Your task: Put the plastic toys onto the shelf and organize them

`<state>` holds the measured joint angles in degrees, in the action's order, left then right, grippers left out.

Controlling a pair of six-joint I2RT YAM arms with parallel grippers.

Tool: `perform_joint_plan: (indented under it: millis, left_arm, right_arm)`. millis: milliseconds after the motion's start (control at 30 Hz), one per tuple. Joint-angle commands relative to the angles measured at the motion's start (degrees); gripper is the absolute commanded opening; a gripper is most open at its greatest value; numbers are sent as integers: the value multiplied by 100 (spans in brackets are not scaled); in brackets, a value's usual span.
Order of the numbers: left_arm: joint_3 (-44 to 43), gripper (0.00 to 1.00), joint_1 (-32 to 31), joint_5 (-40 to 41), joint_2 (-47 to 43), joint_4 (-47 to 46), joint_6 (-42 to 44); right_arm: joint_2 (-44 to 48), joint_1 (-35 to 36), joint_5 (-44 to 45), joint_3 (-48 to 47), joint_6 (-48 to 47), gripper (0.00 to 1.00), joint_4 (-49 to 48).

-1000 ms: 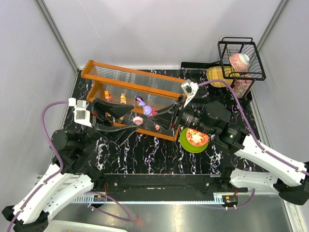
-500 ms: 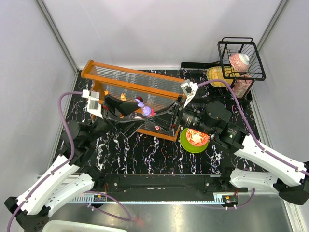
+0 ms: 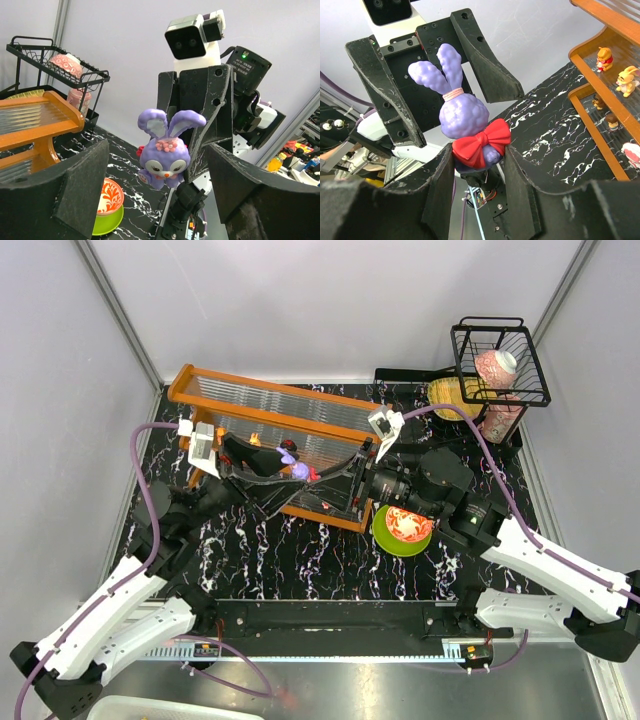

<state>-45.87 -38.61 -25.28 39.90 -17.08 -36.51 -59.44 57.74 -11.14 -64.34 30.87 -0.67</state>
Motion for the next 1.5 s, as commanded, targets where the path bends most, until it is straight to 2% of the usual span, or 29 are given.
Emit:
perform_joint_plan:
  millis: [0,200,700,1033,1267,1400,1467]
  left_arm:
    - [-291,80,11,84,-8,-173,-5]
    - [-309,75,11,84,18,-111,-14]
    - [-353,73,11,163,18,12,4]
    - [-362,66,11,128,44,21,-5]
    - [-370,58,11,58,97,-67,-49]
    - [-353,49,12,14,97,-120,-75]
    - [-361,40,11,-3,88,-111,-67]
  right_arm:
    - [29,-34,-73,-88,-81,0,-311]
    - [55,-34,-73,-70,-81,0,-311]
    - [29,-34,-152,-44,-90,0,-311]
    - [29,-34,-161,-53,-99,0,-302]
    - [20,-26,-170,-26,-99,0,-302]
    - [11,-34,-161,-9,-90,0,-311]
    - [20,-34,-161,9,-90,0,-311]
